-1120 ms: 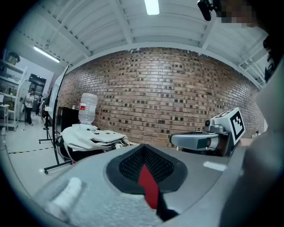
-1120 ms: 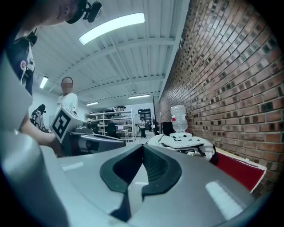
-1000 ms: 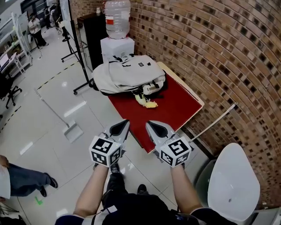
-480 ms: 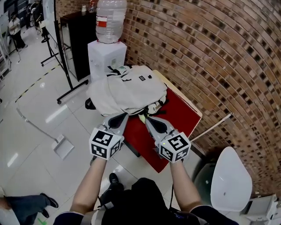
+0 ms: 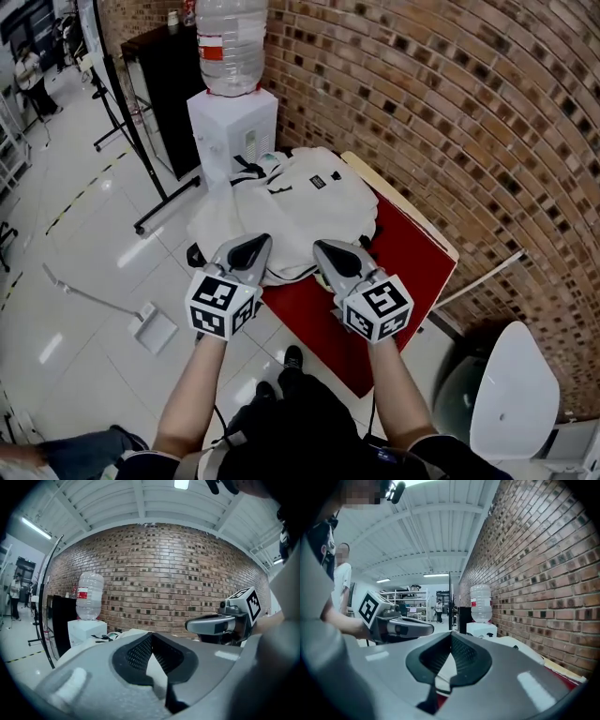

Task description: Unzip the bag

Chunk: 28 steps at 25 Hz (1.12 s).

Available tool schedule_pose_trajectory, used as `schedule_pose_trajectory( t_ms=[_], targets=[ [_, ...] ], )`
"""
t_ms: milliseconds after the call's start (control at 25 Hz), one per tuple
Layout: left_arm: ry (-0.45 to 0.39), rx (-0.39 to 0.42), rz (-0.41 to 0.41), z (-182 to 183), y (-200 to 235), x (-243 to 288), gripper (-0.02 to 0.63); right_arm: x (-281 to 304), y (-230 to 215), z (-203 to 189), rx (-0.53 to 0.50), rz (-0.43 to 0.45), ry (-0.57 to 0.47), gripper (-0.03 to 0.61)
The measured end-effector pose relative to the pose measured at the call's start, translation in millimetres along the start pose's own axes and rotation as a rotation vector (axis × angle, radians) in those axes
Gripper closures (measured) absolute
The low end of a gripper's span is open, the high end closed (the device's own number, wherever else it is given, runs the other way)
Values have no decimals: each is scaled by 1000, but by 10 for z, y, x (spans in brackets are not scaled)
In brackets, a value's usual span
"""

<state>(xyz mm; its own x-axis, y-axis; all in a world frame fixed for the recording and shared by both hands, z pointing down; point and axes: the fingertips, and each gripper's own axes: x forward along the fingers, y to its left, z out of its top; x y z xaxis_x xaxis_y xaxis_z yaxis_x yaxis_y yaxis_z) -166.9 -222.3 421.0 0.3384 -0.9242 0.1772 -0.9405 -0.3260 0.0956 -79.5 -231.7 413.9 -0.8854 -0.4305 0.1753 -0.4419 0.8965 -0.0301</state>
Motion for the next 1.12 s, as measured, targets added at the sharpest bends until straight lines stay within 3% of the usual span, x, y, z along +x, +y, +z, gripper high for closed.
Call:
schedule_pose_trajectory(
  t_ms=[360, 800, 1000, 1120],
  targets=[
    [59, 73, 48, 166, 397, 436, 612, 530, -419, 186, 9, 60, -68, 574],
    [133, 92, -12, 45, 905, 841, 612, 910, -619, 157, -36, 28, 22, 574],
    [215, 206, -50, 19, 1095, 1025, 611, 1065, -678, 84, -39, 26, 62, 574],
    [299, 282, -92, -65, 1123, 1134, 513, 1179, -703, 44, -49, 37, 89, 574]
  ],
)
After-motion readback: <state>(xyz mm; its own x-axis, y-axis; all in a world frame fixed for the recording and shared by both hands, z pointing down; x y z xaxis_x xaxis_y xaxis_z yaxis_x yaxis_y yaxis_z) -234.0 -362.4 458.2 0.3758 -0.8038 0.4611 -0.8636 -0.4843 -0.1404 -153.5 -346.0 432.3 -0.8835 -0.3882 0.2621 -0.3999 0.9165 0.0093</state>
